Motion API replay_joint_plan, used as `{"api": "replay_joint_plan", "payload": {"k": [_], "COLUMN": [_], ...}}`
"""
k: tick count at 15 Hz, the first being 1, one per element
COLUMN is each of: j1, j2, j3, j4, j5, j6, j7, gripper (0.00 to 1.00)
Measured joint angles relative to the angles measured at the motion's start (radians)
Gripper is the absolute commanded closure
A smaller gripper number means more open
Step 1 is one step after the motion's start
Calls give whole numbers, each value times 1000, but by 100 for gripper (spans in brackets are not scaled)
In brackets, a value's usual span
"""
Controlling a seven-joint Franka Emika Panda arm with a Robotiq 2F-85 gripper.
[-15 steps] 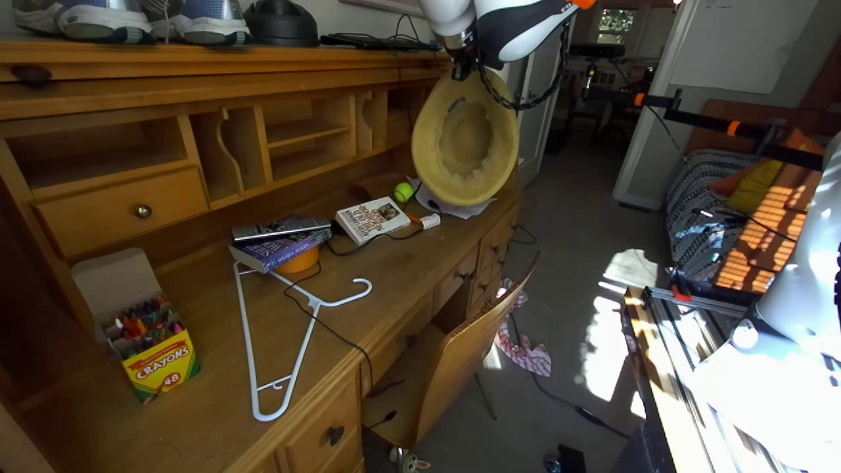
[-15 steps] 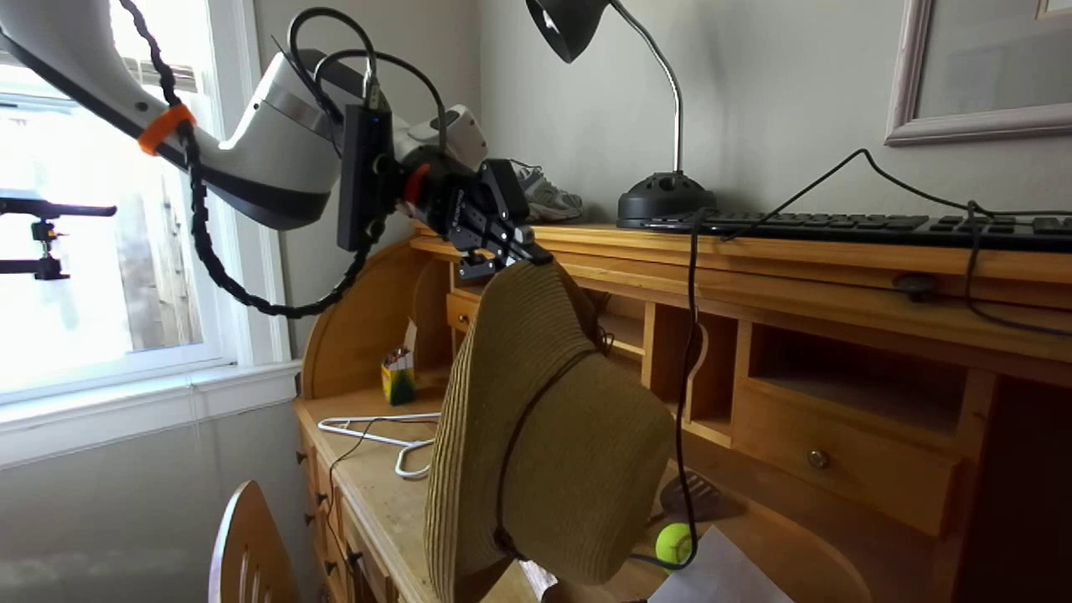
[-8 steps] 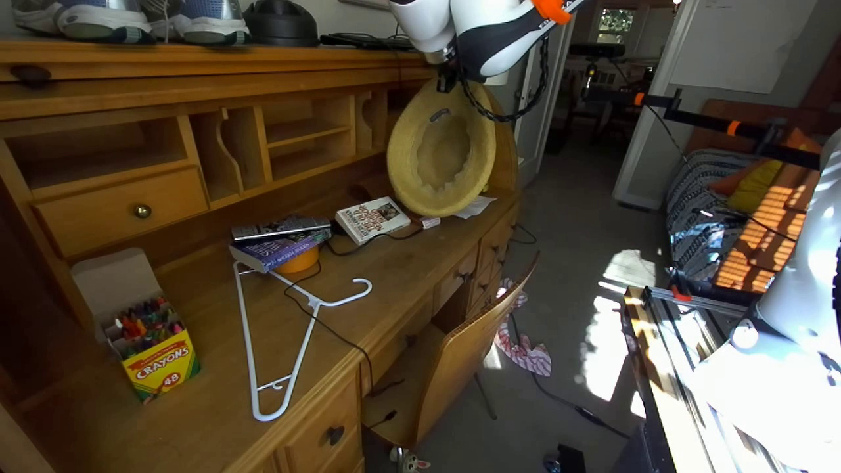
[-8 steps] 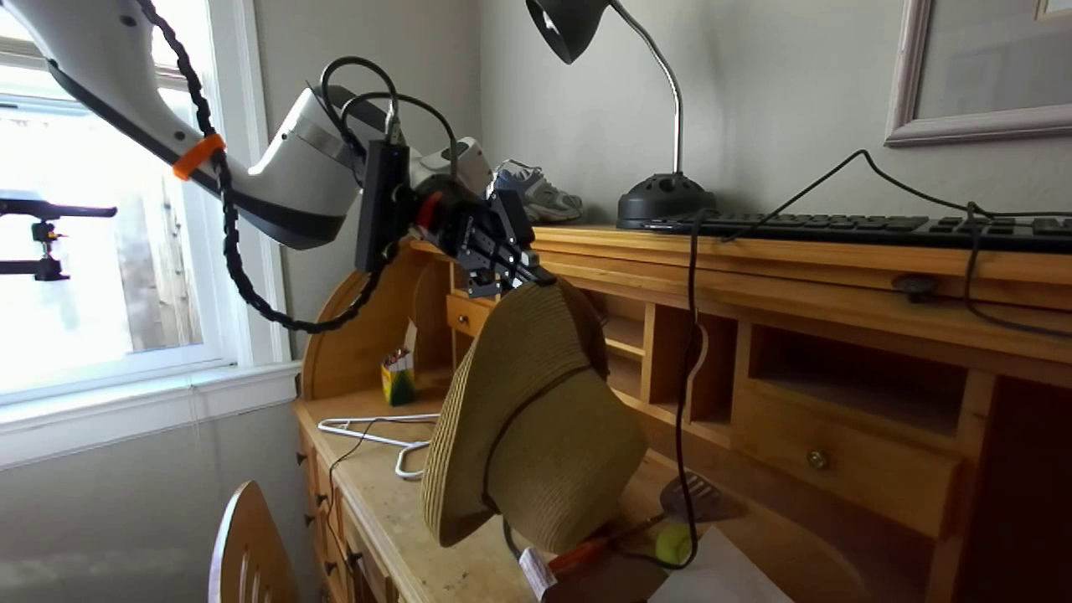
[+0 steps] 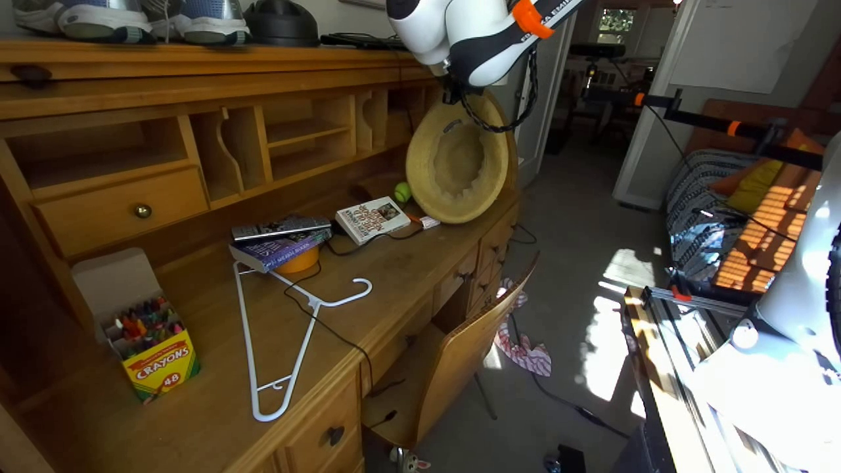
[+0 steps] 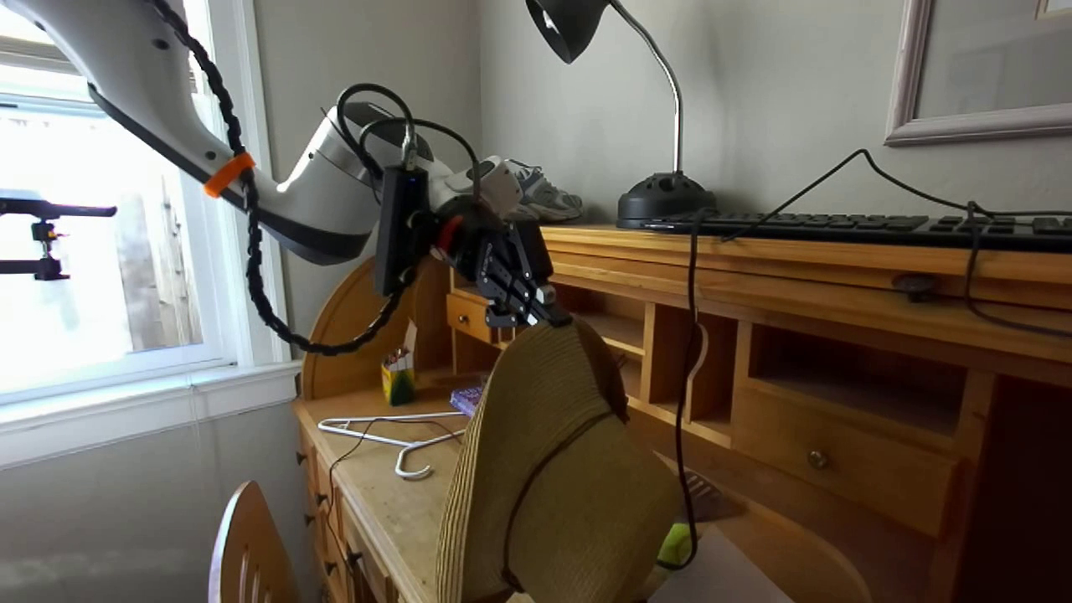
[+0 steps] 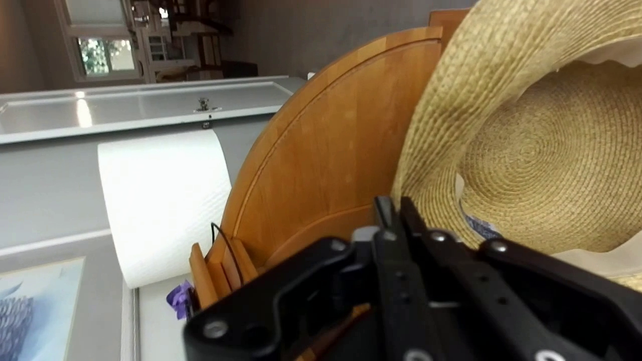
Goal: Put the sun hat on the bottom half of the desk
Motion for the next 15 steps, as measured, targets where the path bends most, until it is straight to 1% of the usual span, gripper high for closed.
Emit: {"api": "replay_joint_plan", "payload": {"k": [2,6,10,15], "j1": [-2,-1,13,59], "j2": [54,171,258,296], "j3": [-7,-15,-2,44], "j4": [61,193,282,331], "j5": [37,54,54,73], "j6": [-49,-140,-142,-142], "j7": [46,157,181,175], "gripper": [99,99,99,99]}}
